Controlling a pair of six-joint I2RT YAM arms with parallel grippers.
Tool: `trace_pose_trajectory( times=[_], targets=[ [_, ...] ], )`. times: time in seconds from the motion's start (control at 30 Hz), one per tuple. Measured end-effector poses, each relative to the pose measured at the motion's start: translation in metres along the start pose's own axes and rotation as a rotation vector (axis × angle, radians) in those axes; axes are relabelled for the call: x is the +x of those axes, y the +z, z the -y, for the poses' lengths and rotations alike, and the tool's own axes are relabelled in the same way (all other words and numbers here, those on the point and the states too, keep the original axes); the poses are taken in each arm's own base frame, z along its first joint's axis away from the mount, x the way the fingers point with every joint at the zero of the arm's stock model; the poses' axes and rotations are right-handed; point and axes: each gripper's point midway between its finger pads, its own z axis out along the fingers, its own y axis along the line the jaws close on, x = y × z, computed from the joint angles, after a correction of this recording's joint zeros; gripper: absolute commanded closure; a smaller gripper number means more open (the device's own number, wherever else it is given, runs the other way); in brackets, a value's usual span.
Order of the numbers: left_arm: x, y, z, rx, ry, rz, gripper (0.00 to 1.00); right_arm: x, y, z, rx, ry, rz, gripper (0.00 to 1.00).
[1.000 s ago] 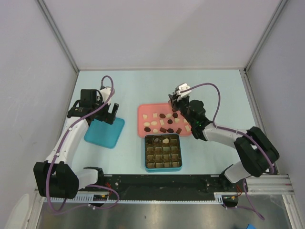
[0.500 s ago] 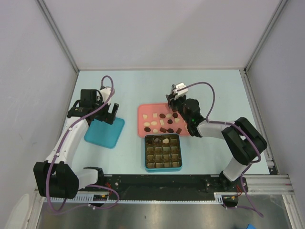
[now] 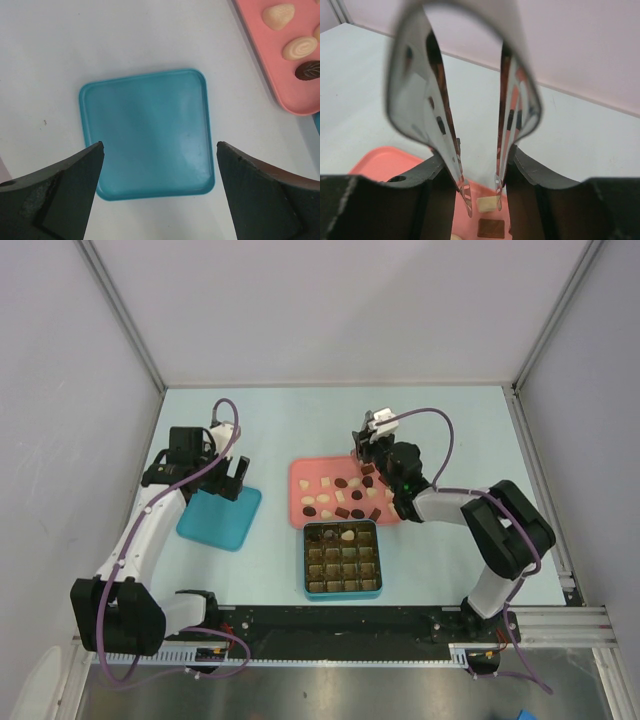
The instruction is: Pack the chocolate
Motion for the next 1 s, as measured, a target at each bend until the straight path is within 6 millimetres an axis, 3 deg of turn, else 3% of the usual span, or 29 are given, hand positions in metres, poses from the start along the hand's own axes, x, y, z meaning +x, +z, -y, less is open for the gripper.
trace_pose_trajectory(
  times=[0.53,1.0],
  targets=[
    [0.002,0.003,0.0,0.004,-0.001,-0.011,0.0,0.017,0.008,0.01,0.022,-0.004,-0.027,0.55],
    [0.002,0.003,0.0,0.002,0.002,-0.013,0.0,0.018,0.012,0.01,0.015,0.012,-0.01,0.64]
  ],
)
